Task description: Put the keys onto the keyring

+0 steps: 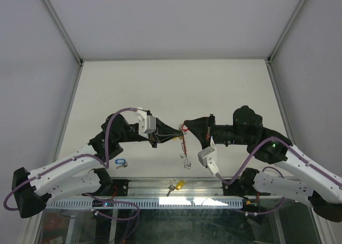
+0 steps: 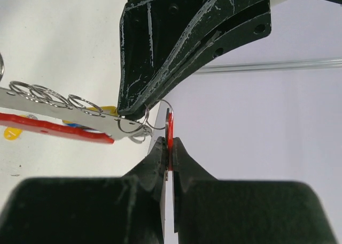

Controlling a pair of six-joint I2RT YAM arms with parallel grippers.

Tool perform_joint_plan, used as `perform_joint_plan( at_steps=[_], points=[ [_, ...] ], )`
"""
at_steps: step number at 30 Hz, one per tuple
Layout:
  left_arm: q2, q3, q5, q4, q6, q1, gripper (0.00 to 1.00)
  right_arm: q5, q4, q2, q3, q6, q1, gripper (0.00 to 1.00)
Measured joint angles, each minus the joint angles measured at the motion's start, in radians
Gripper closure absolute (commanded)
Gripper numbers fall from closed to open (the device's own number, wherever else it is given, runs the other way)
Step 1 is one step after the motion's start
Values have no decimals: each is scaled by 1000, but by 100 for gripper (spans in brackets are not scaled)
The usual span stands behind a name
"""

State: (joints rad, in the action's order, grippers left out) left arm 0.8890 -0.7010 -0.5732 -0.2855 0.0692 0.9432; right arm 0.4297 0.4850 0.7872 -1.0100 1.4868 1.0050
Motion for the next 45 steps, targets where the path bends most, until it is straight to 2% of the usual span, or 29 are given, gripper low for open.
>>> perform_joint_plan(
  at_steps=[17,33,34,39,45],
  points=[
    [-37,0,50,-5,-3,0,100,-67,43,-63,12,-5,0,100],
    [-37,-12,56,5,-6,0,100,-97,19,-90,123,-76,0,100],
    [-37,-13,56,5,-6,0,98,-101,14,-90,124,-81,0,100],
    [-37,-13,57,8,-6,0,67,-111,-26,-92,124,-98,0,100],
    [-37,-13,48,9,-10,0,52,-111,-32,-99,124,-97,0,100]
  ],
)
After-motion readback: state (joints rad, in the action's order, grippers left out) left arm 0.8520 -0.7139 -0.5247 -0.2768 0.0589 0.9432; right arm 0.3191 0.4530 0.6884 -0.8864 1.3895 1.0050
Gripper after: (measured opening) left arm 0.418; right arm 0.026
